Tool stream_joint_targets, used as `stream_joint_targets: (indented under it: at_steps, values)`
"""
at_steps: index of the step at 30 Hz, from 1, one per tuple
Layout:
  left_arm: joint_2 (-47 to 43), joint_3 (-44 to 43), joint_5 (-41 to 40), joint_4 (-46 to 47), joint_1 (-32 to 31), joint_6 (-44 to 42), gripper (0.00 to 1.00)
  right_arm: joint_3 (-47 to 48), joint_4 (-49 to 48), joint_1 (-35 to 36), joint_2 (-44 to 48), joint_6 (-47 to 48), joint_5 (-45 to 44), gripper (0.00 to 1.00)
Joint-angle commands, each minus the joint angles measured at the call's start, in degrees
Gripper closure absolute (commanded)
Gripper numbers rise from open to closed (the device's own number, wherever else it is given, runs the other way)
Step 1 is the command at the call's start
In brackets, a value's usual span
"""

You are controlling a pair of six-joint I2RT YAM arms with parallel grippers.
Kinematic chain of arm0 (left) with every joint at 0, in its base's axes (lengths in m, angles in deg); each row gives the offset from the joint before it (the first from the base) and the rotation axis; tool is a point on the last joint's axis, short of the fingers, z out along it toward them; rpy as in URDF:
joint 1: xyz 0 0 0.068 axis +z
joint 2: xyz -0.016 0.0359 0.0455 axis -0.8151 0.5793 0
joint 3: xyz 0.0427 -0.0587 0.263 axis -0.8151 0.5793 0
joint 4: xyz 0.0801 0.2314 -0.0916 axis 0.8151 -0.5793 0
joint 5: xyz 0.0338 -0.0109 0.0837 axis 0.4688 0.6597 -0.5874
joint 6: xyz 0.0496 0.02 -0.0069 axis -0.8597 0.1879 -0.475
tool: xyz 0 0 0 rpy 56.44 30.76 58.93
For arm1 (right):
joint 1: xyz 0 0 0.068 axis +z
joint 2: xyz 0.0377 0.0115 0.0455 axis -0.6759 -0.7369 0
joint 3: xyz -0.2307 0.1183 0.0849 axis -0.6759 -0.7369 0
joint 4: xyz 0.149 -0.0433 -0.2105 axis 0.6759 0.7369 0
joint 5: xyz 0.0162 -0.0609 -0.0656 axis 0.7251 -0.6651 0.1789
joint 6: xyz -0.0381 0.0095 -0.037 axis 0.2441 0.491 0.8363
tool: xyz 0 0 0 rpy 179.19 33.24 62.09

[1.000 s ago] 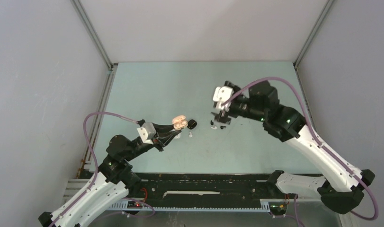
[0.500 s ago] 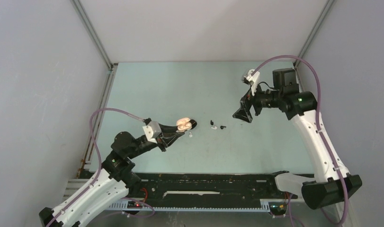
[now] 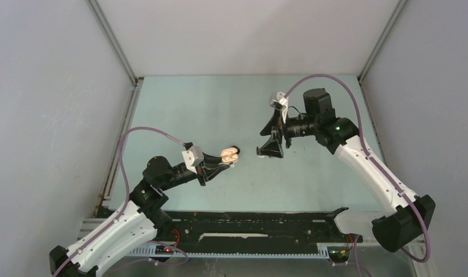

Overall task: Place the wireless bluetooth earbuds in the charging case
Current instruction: Close the charging case.

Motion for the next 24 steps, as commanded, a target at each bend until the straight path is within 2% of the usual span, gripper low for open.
stream_joint_targets:
  at_steps: [1,8,24]
  values:
    - [0.09,-0.72,1.33,1.49,-0.34,0.32,1.0,0.49,-8.97,2.69,-2.31,-6.35,0.34,0.09]
    - [0.77,-0.93,1.52,0.81,-0.43,0.22,1.0,0.54,-10.17,7.39,-4.48,-6.09,-0.67,0.0]
    - [1.27,-1.2,2.07,0.32,-0.57,0.08,1.0,6.03,-6.92,13.22,-10.86,-5.76,-2.23,0.0]
